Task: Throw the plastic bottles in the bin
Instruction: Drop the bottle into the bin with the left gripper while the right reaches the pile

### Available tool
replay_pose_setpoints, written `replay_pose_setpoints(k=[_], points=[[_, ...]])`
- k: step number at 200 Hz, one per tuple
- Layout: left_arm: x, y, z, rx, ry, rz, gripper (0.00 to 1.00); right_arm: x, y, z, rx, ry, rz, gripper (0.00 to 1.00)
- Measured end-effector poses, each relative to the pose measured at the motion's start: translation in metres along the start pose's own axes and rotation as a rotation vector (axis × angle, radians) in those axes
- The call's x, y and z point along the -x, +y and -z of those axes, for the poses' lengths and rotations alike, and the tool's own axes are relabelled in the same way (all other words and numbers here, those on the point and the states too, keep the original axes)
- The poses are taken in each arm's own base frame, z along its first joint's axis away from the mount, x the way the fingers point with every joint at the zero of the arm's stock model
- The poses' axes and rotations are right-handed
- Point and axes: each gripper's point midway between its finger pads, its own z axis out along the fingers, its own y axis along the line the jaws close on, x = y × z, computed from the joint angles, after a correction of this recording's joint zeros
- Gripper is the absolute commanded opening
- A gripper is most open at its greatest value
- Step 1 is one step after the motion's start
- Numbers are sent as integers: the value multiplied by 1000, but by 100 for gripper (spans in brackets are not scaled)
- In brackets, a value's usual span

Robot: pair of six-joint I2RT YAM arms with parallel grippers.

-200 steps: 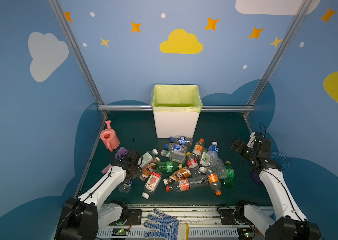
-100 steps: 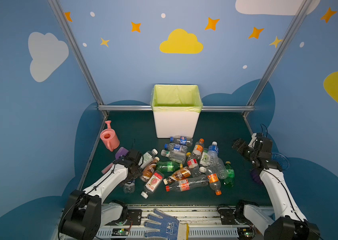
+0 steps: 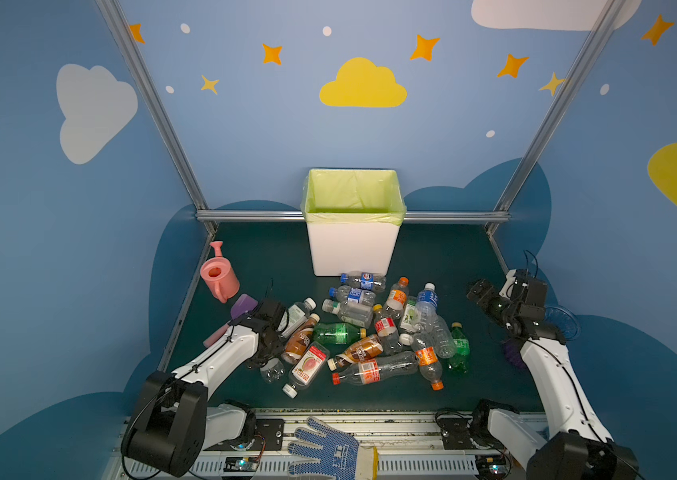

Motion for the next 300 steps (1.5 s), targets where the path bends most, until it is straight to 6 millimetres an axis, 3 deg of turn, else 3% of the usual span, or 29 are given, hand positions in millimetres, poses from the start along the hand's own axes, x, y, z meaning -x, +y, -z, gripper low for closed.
replay_pose_setpoints(k=[52, 86, 101, 109, 118, 120, 122, 137, 160, 172, 189, 203, 217, 222, 249, 252, 264, 271, 285, 292, 300], points=[[9, -5, 22, -89, -74, 9, 49, -2, -6, -1, -11, 5, -13, 96], [32, -3, 62, -155, -212, 33, 48, 0, -9, -1, -16, -1, -20, 96], [60, -5, 107, -216, -335, 45, 47, 1, -10, 0, -19, -5, -23, 96], [81, -5, 141, -256, -423, 61, 47, 2, -11, 0, -20, -7, -24, 96], [112, -3, 193, -315, -558, 93, 46, 3, -12, 1, -22, -13, -27, 96], [114, -3, 197, -319, -568, 95, 46, 3, -12, 1, -22, -13, -28, 96], [124, -2, 217, -344, -620, 106, 46, 4, -12, 2, -22, -15, -29, 96], [164, 4, 300, -428, -834, 147, 46, 6, -13, 4, -22, -27, -35, 96], [205, -2, 408, -578, -1096, 168, 46, 10, -11, 10, -12, -48, -40, 96], [224, -17, 447, -668, -1180, 164, 46, 12, -10, 15, -6, -62, -40, 96], [252, -51, 476, -790, -1226, 134, 46, 16, -10, 25, -1, -87, -43, 96], [276, -90, 482, -882, -1221, 100, 46, 19, -10, 34, 2, -115, -47, 96], [298, -143, 481, -969, -1187, 46, 52, 22, -11, 43, 7, -145, -51, 96], [306, -171, 475, -998, -1161, 15, 55, 23, -11, 46, 10, -153, -53, 96], [315, -307, 441, -1113, -999, -156, 71, 22, -10, 53, 28, -161, -60, 96], [314, -315, 442, -1126, -994, -161, 75, 21, -10, 53, 30, -156, -62, 96], [305, -360, 414, -1160, -929, -215, 89, 15, -12, 52, 24, -131, -66, 96], [298, -373, 397, -1155, -879, -238, 99, 13, -13, 51, 19, -119, -67, 96], [279, -389, 353, -1090, -758, -279, 100, 7, -18, 52, 3, -98, -72, 96], [273, -389, 343, -1061, -739, -295, 100, 6, -19, 53, -3, -95, -77, 96], [265, -383, 344, -1040, -736, -310, 100, 4, -21, 54, -8, -92, -83, 96]])
